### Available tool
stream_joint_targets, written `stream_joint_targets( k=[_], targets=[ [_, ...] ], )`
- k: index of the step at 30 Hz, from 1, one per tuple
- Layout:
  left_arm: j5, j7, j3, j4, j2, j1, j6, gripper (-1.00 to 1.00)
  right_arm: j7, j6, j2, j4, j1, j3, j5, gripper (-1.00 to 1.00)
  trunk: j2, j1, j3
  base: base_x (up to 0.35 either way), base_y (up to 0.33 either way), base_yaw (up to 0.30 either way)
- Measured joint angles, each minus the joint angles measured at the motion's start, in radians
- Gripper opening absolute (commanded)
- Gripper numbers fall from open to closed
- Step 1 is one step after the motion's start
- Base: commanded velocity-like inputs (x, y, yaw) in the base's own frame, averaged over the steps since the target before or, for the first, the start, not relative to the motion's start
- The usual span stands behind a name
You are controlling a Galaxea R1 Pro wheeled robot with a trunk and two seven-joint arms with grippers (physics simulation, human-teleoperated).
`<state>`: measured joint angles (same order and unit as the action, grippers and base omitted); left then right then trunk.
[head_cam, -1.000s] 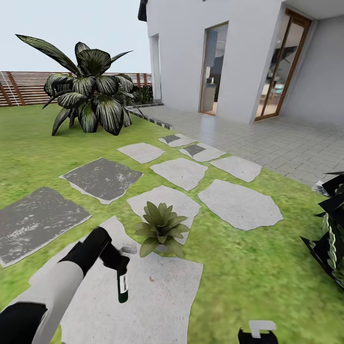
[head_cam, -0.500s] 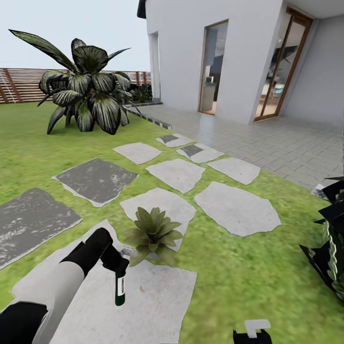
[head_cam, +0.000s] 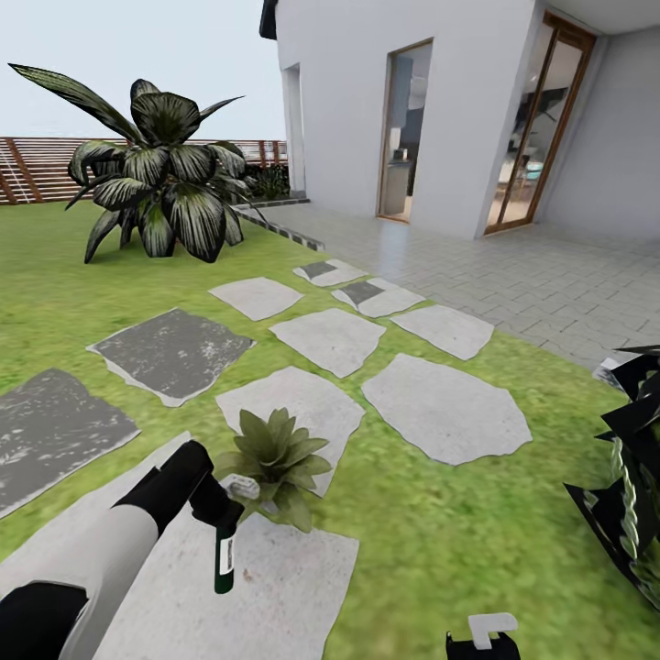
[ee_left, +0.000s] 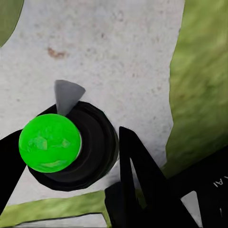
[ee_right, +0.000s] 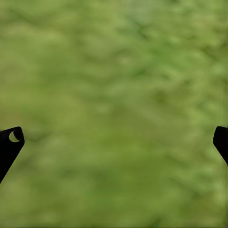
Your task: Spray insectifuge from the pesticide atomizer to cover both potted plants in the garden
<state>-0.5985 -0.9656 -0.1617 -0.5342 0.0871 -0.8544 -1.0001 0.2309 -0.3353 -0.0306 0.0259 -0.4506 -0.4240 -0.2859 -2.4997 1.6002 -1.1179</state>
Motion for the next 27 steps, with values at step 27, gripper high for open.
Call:
stream_joint_targets(
  k=[27],
  targets=[
    [-0.082, -0.004, 0.002, 0.005, 0.01, 0.035, -0.001, -1.0, 0.005, -0.002, 0.0, 0.002, 0.0, 0.002, -0.008, 1.0, 0.0, 0.0, 0.0, 0.067, 0.0, 0.0]
  ],
)
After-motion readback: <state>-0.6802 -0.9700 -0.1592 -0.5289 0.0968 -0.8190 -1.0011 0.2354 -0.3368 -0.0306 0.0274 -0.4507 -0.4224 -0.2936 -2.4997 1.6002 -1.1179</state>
